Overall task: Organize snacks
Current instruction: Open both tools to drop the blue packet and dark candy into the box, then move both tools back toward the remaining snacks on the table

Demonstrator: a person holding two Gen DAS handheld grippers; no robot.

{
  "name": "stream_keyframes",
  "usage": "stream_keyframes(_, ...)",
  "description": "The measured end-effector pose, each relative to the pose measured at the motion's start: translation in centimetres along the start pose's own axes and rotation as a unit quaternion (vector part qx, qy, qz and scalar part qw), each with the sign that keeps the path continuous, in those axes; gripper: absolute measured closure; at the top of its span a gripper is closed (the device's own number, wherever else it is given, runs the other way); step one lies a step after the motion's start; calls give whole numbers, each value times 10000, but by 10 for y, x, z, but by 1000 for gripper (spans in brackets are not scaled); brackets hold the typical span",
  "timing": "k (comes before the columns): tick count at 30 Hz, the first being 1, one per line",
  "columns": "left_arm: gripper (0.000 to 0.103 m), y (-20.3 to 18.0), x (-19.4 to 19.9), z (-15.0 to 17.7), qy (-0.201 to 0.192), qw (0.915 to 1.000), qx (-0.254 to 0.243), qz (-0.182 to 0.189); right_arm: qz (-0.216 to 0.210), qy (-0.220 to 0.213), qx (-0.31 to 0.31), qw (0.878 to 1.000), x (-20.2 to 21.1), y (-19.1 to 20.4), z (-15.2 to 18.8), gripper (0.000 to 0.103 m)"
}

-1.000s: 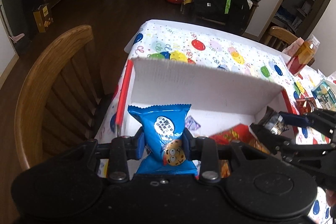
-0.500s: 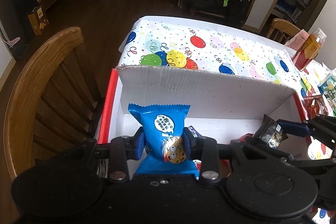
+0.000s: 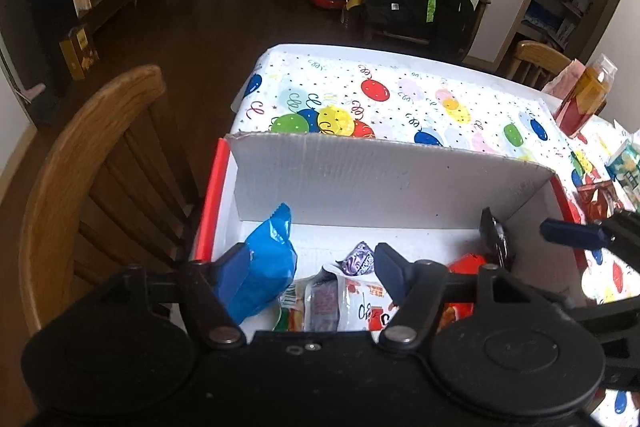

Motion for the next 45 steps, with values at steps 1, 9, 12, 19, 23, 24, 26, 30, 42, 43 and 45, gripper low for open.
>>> stream_keyframes(1, 36, 0, 2, 0, -18, 10000, 0, 17, -1, -26, -7, 10000, 4, 1, 0, 34)
stream_keyframes(9, 31, -1, 28, 4, -236, 9997, 11, 89, -8, -258, -79, 9996, 34, 9, 3, 25)
stream_keyframes(12, 30, -4, 41, 6, -358, 9992, -17, 161, -27, -345, -122, 9993, 46, 12, 4, 24)
stream_keyframes(19, 25, -15, 72, 12, -616, 9973, -98, 380, -76, -666, -332, 9972, 78, 17, 8, 22)
stream_keyframes(23, 20, -26, 92, 14, -801, 9951, -177, 544, -56, -859, -449, 9953, 98, 18, 13, 21)
stream_keyframes(24, 18, -29, 97, 15, -858, 9945, -197, 571, -63, -913, -488, 9946, 104, 17, 15, 21)
stream_keyframes(26, 18, -36, 107, 16, -941, 9932, -246, 642, -83, -1029, -589, 9929, 114, 15, 19, 19)
stream_keyframes(30, 14, -55, 121, 18, -1054, 9907, -353, 785, -11, -1236, -724, 9897, 136, 7, 28, 17)
stream_keyframes(42, 5, -149, 139, 19, -1302, 9838, -826, 910, 431, -1466, -1041, 9827, 197, -60, 75, 12)
stream_keyframes(43, 4, -159, 139, 19, -1302, 9835, -841, 930, 475, -1468, -1054, 9824, 201, -67, 79, 12)
stream_keyframes(45, 2, -176, 139, 18, -1296, 9831, -849, 971, 576, -1463, -1054, 9819, 210, -84, 88, 12)
Point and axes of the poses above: each gripper's, at about its wrist camera, not at the fingertips, and x roughly against the way its jaws point, y to its left, z to its underside, the point moved 5 cm from there along -x, roughly the way its jaws point, and after that the axes turned 15 degrees about -z, right-handed, at the moved point
